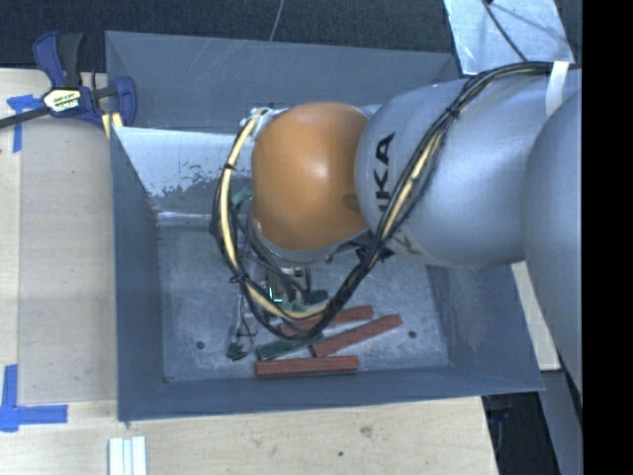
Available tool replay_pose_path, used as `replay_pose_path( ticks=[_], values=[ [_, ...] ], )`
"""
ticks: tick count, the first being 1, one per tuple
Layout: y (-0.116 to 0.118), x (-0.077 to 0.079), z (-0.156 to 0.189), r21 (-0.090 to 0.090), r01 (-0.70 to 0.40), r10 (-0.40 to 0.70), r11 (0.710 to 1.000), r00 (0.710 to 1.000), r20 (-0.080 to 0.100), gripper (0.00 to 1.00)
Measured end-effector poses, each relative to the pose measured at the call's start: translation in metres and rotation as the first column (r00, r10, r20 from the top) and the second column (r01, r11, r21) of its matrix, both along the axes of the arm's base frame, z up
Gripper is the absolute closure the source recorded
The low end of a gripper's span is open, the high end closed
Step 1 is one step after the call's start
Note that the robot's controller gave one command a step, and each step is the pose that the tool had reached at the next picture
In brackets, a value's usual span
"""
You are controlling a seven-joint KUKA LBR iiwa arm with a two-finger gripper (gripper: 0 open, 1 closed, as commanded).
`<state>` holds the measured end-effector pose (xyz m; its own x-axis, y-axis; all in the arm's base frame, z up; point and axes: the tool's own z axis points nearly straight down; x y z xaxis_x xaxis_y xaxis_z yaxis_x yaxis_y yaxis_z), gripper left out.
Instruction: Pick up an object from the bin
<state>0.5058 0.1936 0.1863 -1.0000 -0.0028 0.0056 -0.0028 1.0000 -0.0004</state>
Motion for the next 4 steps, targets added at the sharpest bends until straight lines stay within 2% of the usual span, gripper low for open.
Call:
replay_pose_path(
  ticks=[1, 2, 3, 4],
  values=[
    [-0.023, 0.004, -0.019, 0.006, -0.044, 0.044, 0.999, 0.999, 0.016, 0.0],
    [-0.073, 0.003, -0.068, -0.002, -0.09, 0.09, 0.996, 0.996, 0.003, 0.0],
    [-0.035, -0.005, -0.094, 0.0, -0.104, 0.104, 0.995, 0.994, 0.012, 0.0],
    [-0.051, 0.004, -0.105, 0.006, -0.178, 0.178, 0.984, 0.984, 0.007, 0.0]
  ],
)
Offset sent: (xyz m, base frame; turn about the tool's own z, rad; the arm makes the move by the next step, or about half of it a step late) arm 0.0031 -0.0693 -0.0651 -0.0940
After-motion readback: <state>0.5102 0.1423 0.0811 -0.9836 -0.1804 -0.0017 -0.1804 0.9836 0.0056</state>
